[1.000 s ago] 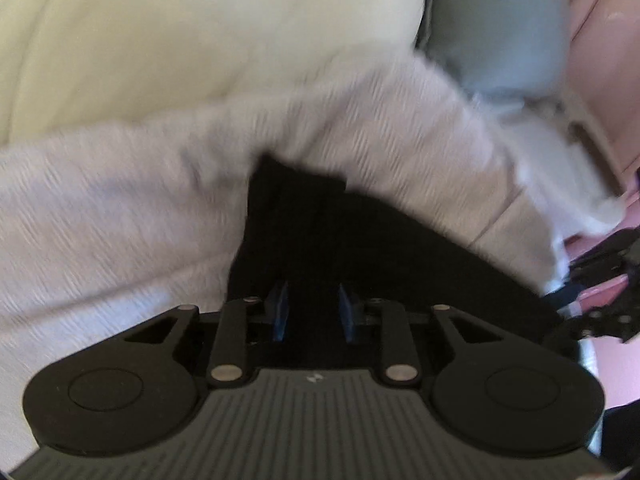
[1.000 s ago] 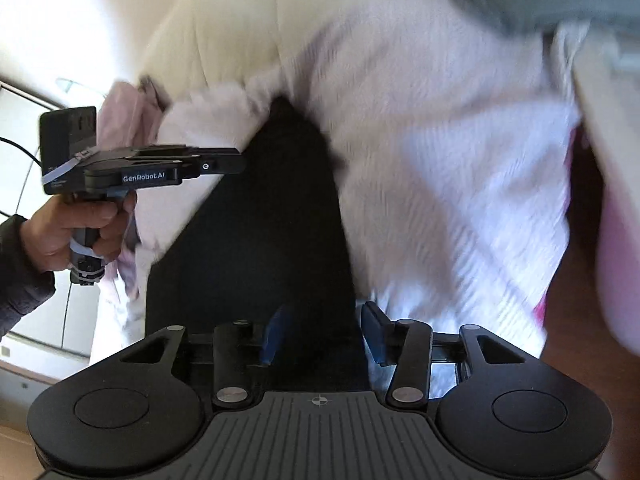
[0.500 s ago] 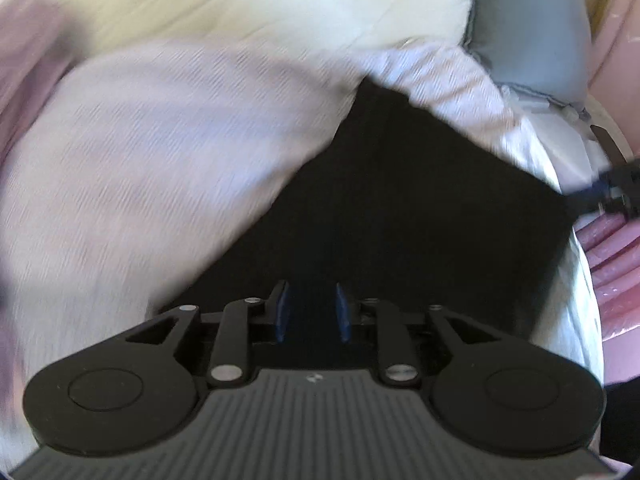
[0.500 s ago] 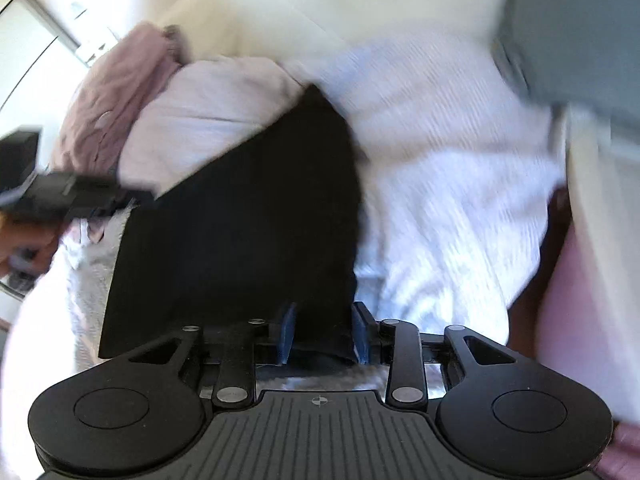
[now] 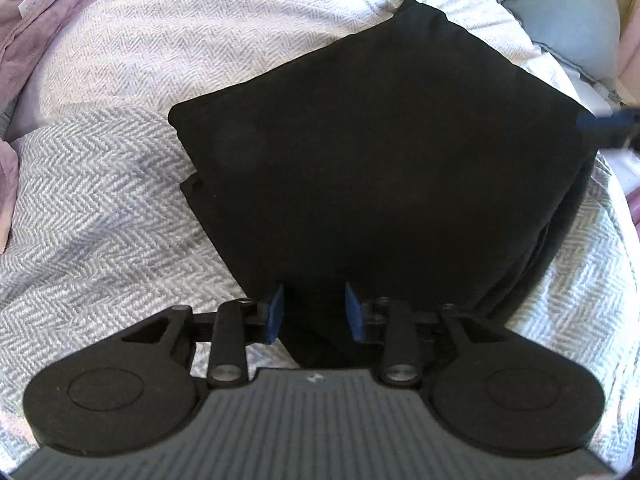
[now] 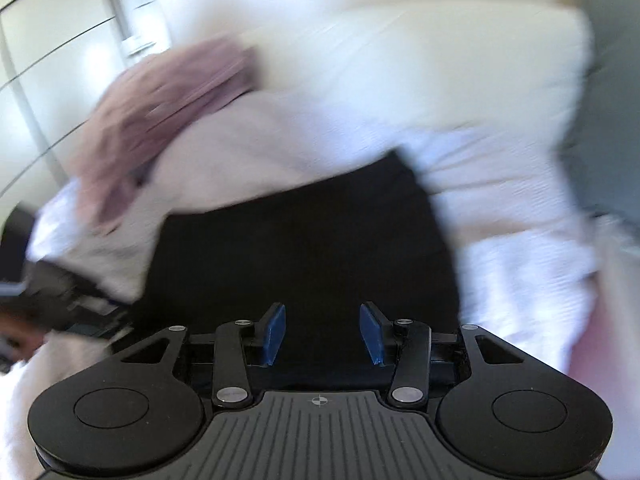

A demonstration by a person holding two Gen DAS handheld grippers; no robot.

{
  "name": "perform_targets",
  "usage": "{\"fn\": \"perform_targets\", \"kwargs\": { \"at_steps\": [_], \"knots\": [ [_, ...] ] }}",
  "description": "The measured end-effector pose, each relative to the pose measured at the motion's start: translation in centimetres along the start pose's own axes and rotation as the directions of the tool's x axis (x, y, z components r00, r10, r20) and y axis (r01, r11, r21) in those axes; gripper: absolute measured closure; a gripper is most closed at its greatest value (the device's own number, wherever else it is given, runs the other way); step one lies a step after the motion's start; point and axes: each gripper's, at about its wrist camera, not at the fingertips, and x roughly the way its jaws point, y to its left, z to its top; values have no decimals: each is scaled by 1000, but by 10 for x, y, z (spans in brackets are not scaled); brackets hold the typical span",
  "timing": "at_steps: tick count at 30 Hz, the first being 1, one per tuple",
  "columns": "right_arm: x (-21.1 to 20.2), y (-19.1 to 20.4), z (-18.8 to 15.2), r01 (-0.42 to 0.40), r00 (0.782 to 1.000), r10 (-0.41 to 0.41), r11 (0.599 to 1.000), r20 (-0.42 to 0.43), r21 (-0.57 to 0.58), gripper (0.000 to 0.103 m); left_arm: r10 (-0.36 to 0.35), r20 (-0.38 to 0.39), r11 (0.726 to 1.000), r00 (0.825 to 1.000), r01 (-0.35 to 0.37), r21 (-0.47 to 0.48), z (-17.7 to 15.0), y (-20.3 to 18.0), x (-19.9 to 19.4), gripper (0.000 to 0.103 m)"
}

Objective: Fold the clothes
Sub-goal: 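Press the bundle flat on the blanket and open both grippers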

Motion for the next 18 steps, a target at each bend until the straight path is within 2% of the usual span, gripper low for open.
{"fn": "perform_targets", "kwargs": {
  "at_steps": [2,5,7,12,18],
  "knots": [
    [18,-2,-14,28,997,-30,999,-78,-27,58,-1,4,1000,1000,1,-5,-1,1,-4,72],
    [15,-9,-24,57,986,-56,998,-160,2,58,24,12,1000,1000,-24,17,-5,-2,-15,73],
    [7,-13,-28,72,978,-67,997,-196,22,58,41,33,998,999,-42,38,-13,-10,-31,78],
    [-35,-11,-27,77,984,-73,997,-165,15,58,43,89,985,995,-57,165,-28,-46,-58,77],
    [-28,9,-17,48,989,-57,997,-134,-65,58,59,57,970,997,-71,232,-33,-79,-35,77]
  ]
}}
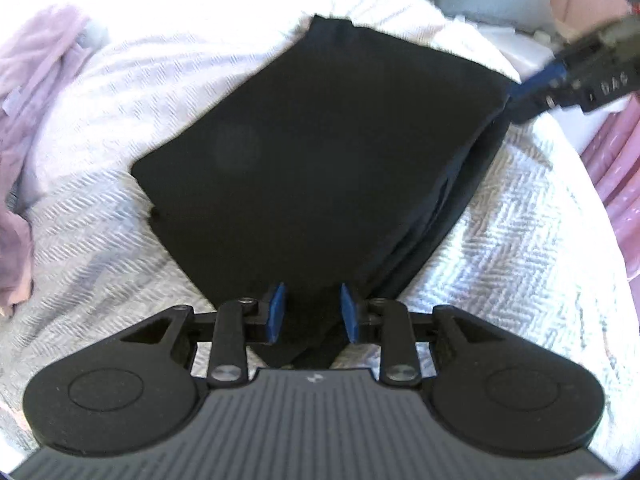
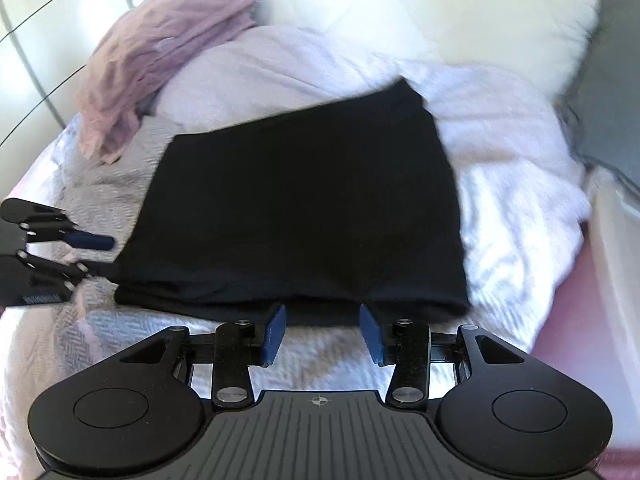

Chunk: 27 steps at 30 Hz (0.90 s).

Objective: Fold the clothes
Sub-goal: 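Press the bundle flat on the blanket and open both grippers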

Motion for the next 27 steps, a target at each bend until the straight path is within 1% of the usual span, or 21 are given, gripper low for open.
{"fn": "perform_targets", "kwargs": {
  "at_steps": [3,7,8,9,17,22,23,24,25,26,27],
  "knots": [
    [20,12,12,-14,1000,14,998,12,-58,58,14,-28,1000,1000,-15,-3,3,-4,8,76],
    [56,14,17,20,995,-26,998,-98,-63,58,21,-53,1000,998,-22,-13,7,-2,7,75],
    [61,14,17,32,991,-40,998,-128,-60,58,22,-58,1000,998,-23,-14,7,-3,7,75],
    [62,13,17,35,990,-43,998,-137,-56,58,22,-62,1000,998,-23,-15,6,-4,6,75],
    [43,7,12,43,984,-42,999,-173,3,57,21,-87,1000,996,-23,-16,1,-4,-1,75],
    [26,11,9,46,984,-48,999,-174,-17,56,18,-95,1000,995,-19,-11,0,-5,-7,75],
    [23,11,9,51,984,-55,998,-170,-29,53,18,-94,1000,995,-18,-7,0,-6,-8,75],
    [21,11,9,55,985,-62,998,-163,-42,45,18,-93,1000,996,-18,-2,0,-8,-10,75],
    [19,11,9,59,985,-67,997,-156,-54,42,17,-92,1000,996,-17,2,0,-9,-12,75],
    [17,10,8,63,986,-72,996,-151,-62,38,17,-90,1000,996,-17,4,0,-11,-14,75],
    [15,10,8,67,986,-76,995,-147,-69,38,16,-89,1000,996,-16,6,0,-13,-16,75]
  ]
}}
